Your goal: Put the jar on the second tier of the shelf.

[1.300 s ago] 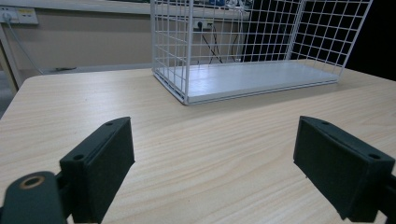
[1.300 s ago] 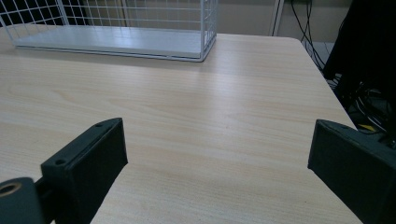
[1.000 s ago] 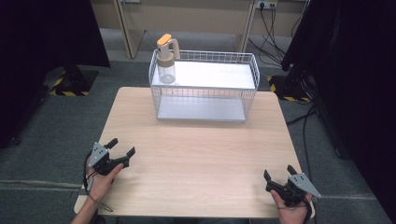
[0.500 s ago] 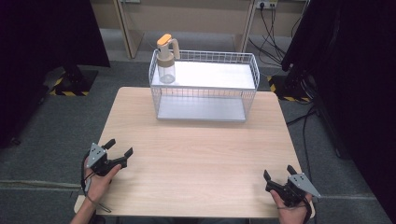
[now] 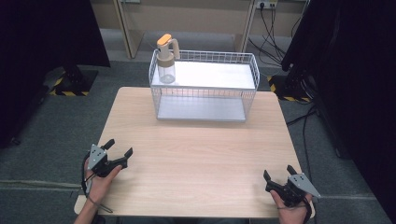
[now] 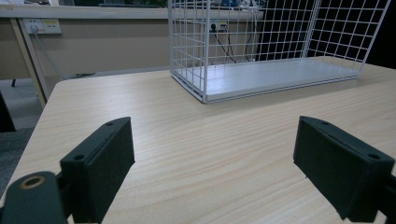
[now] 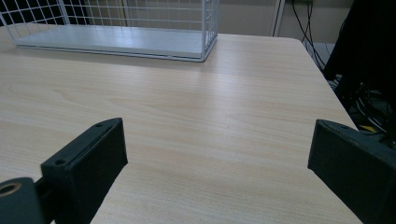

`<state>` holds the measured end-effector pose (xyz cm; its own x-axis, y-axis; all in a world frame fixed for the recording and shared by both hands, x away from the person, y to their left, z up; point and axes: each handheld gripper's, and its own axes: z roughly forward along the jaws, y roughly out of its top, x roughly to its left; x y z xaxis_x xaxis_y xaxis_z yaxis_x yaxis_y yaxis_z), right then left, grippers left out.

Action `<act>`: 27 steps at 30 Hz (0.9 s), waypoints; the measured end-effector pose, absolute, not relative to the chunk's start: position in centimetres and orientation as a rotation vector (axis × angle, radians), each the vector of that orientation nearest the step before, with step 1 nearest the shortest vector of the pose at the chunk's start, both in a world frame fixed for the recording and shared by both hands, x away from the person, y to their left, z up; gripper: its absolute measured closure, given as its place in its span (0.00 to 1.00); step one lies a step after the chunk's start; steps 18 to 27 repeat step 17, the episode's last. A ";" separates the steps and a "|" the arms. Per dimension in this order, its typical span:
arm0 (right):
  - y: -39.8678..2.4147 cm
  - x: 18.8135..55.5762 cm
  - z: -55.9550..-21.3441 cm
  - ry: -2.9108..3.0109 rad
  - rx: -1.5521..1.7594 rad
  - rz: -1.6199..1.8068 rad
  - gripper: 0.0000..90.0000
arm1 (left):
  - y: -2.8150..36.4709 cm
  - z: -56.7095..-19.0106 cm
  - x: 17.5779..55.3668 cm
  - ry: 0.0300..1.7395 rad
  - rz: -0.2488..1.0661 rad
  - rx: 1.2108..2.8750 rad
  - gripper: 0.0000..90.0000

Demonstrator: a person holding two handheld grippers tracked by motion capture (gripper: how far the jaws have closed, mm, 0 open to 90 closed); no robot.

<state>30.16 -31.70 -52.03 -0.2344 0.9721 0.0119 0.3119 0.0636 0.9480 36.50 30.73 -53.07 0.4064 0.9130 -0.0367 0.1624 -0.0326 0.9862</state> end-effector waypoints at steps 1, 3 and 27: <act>-31.7 30.2 -52.0 1.640 1.305 1.192 0.05 | 30.7 -53.1 36.5 1.005 0.806 1.497 0.13; -31.7 30.2 -52.0 1.643 1.304 1.190 0.05 | 30.8 -53.1 36.5 1.006 0.805 1.496 0.13; -31.7 30.2 -52.0 1.643 1.306 1.191 0.05 | 30.8 -53.1 36.5 1.009 0.803 1.484 0.13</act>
